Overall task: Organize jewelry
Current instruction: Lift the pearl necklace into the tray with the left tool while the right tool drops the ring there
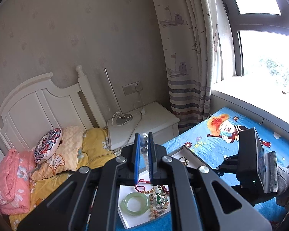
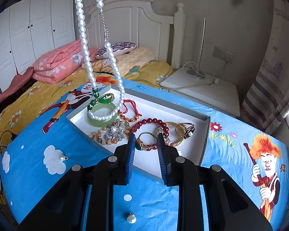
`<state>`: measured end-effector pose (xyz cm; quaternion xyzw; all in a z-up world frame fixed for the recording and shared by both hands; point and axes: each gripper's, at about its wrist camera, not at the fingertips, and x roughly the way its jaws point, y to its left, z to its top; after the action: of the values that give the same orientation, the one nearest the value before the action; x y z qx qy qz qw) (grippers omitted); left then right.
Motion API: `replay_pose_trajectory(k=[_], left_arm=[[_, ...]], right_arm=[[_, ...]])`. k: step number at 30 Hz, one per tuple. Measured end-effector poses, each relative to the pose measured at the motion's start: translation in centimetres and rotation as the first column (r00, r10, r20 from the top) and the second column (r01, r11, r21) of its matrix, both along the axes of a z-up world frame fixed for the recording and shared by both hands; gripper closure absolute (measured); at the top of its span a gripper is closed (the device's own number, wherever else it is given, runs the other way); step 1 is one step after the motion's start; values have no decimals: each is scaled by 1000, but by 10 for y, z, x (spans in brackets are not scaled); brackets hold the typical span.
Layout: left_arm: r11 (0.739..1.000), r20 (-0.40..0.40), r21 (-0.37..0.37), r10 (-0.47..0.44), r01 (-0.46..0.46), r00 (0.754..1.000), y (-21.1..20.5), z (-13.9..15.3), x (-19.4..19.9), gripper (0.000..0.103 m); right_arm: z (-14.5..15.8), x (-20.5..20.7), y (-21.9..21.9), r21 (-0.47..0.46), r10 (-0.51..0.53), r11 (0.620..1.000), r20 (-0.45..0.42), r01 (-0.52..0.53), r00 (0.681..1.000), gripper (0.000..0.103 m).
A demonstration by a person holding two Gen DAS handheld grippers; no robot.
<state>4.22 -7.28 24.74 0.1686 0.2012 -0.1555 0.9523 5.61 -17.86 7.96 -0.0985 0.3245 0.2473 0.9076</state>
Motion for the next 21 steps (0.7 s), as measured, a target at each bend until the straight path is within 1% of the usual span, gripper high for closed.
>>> replay_pose_trajectory(k=[5,9,13,17,19,21], left_arm=[[1000,-3,25,14,-13,1000,-2,1,16,96],[999,-33,28,34,-33,999,-2,-8,41,96],[999,-59,16,44,-43,997,-2,-20,60,96],[999,-80,15,48,-47,996,-2,-34,71,96],[998,-93,24,57,-55,994,0,-46,74,96],[998,-121,25,65,-62,990,4,-59,77,96]], right_arm=[[1,12,6,-11,7,1000,-4,-7,1000,79],[-6,29,11,-17,8,1000,-28,-8,1000,79],[-19,37,15,-21,12,1000,-59,-13,998,79],[-34,42,17,-35,19,999,-98,-23,995,79],[-42,43,18,-46,21,999,-119,-27,993,79],[-50,46,18,-56,19,998,-141,-27,990,79]])
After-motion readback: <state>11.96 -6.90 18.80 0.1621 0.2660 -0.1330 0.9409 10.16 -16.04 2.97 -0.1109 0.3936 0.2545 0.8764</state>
